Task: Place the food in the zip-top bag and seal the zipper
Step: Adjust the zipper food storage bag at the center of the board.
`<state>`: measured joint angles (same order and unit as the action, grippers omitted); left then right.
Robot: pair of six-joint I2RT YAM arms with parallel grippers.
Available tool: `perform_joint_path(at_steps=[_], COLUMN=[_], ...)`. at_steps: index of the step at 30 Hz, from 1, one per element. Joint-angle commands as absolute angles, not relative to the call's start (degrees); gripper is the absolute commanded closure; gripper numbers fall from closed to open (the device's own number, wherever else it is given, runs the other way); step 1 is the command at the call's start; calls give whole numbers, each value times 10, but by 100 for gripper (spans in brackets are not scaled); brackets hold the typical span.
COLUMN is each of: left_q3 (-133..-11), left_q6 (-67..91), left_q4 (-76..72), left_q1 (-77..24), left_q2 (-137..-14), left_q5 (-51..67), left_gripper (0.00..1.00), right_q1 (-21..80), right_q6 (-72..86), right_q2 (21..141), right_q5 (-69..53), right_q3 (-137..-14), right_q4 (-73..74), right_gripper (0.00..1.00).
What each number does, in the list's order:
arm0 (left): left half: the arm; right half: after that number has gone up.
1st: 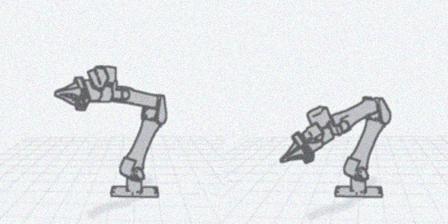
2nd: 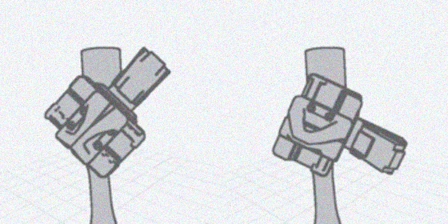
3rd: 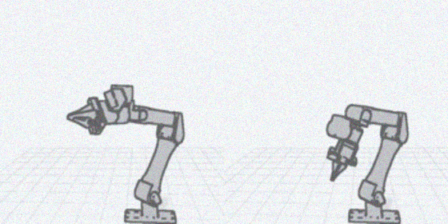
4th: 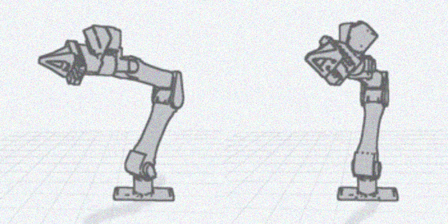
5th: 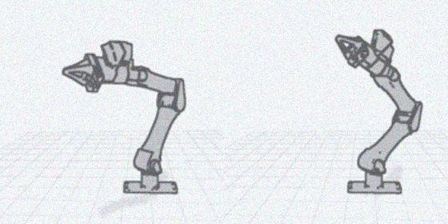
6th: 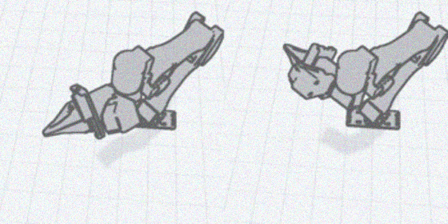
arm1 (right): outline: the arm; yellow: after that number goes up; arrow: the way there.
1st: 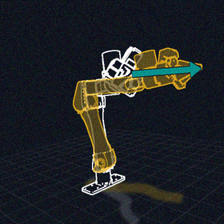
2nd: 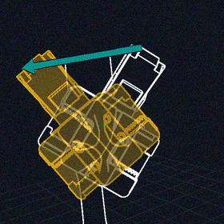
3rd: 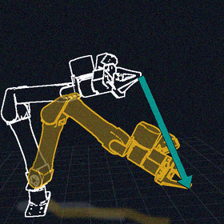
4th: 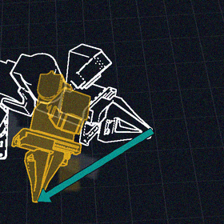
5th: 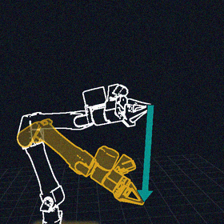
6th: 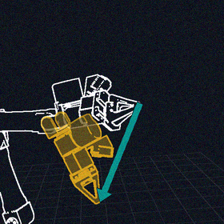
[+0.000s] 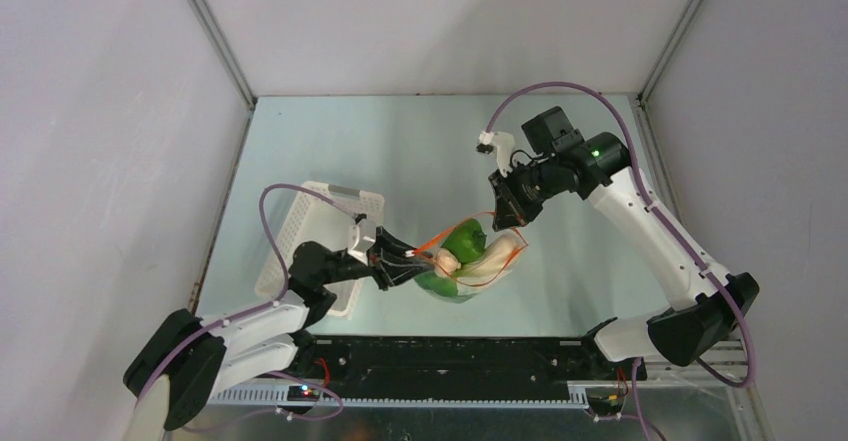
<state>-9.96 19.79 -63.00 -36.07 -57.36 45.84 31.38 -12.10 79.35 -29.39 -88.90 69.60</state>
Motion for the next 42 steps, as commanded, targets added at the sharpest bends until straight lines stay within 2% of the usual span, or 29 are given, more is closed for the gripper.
perform_joint_path(at_steps=[1, 5, 8, 11, 13, 14, 16, 23, 26, 30, 31, 33, 35, 37, 42], left_q3=[-91, -92, -92, -93, -97, -99, -105, -110, -135, -224, -251, -276, -282, -283, -291], left_q6=[208, 213, 216, 225, 230, 233, 241, 258, 246, 192, 180, 148, 118, 103, 57], left_q4=[-671, -670, -675, -688, -699, -700, -704, -740, -673, -459, -397, -334, -312, -299, -241], left_q1=[-357, -357, -356, -357, -357, -356, -357, -357, -357, -364, -370, -380, -390, -400, -418], left_q2=[-574, -581, -591, -597, -599, -601, -606, -604, -591, -576, -574, -569, -560, -549, -523], left_q5=[464, 462, 464, 472, 479, 479, 484, 499, 497, 474, 469, 451, 451, 449, 448], left_gripper=[68, 61, 61, 66, 77, 92, 99, 100, 100, 100, 100, 100, 100, 100, 100], right_q1=[314, 313, 312, 311, 311, 312, 311, 286, 282, 283, 284, 288, 291, 297, 357], right_q6=[-117, -113, -113, -113, -113, -112, -110, -81, -79, -80, -82, -84, -91, -101, -173], right_q2=[771, 768, 766, 764, 765, 765, 764, 736, 719, 691, 679, 659, 634, 607, 569], right_q5=[-295, -295, -295, -297, -296, -294, -292, -270, -270, -256, -255, -249, -250, -259, -305], right_q3=[-891, -888, -888, -887, -886, -884, -881, -859, -840, -821, -818, -813, -805, -797, -776], right_q4=[694, 693, 692, 692, 693, 693, 692, 664, 649, 629, 624, 605, 579, 546, 467], right_gripper=[100, 100, 100, 100, 100, 100, 100, 100, 100, 74, 58, 42, 32, 28, 23])
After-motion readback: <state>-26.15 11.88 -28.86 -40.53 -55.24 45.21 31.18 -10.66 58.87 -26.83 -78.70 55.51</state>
